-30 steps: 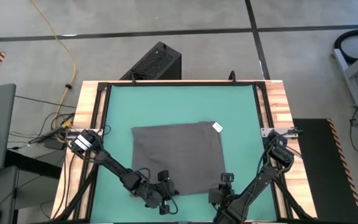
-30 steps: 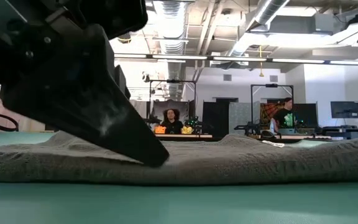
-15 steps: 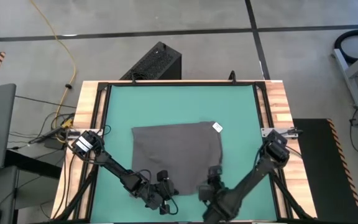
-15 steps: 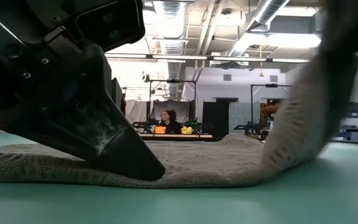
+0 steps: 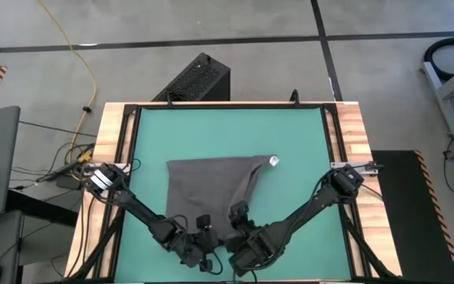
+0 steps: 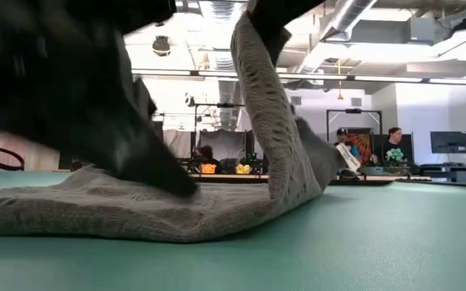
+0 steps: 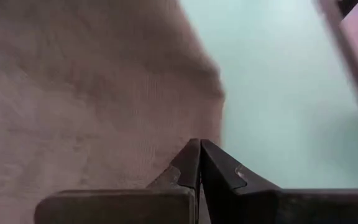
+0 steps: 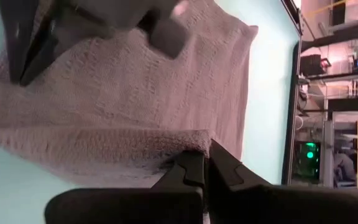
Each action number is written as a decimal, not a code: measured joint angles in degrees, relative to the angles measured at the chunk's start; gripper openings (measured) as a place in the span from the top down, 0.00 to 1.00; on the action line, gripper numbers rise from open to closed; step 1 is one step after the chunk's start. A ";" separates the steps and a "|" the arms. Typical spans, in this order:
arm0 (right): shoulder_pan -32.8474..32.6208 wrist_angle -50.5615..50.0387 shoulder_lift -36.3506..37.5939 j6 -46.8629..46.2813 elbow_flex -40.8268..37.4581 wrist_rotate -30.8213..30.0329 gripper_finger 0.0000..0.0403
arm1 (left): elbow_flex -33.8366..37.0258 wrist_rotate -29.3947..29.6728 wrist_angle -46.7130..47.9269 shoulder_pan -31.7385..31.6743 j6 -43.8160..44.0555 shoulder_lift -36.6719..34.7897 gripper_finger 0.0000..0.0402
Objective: Roll towel
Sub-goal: Roll the gray towel
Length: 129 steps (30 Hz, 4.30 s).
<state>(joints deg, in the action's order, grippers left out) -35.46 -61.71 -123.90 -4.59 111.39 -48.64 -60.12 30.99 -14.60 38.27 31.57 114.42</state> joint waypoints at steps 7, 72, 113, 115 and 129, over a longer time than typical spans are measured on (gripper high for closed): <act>0.51 1.12 0.00 2.02 0.00 -0.18 0.96 | -0.10 1.48 12.01 2.35 2.14 -9.03 1.00; 13.54 48.67 -0.15 43.24 -3.69 24.78 0.96 | -0.92 23.00 21.54 20.44 40.12 -1.95 1.00; 23.64 66.00 -19.01 50.04 11.09 68.19 0.96 | -4.72 13.36 20.21 18.64 30.89 5.48 1.00; 23.88 65.75 -19.20 49.81 11.13 69.07 0.96 | -4.72 13.35 20.28 18.64 30.53 5.48 1.00; 24.06 66.89 -19.72 45.75 13.44 72.11 0.58 | -4.67 12.53 22.11 18.64 28.49 4.39 1.00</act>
<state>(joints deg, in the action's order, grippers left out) -11.40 5.18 -143.61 41.17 124.83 23.46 -64.78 43.52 7.52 56.90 60.06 118.81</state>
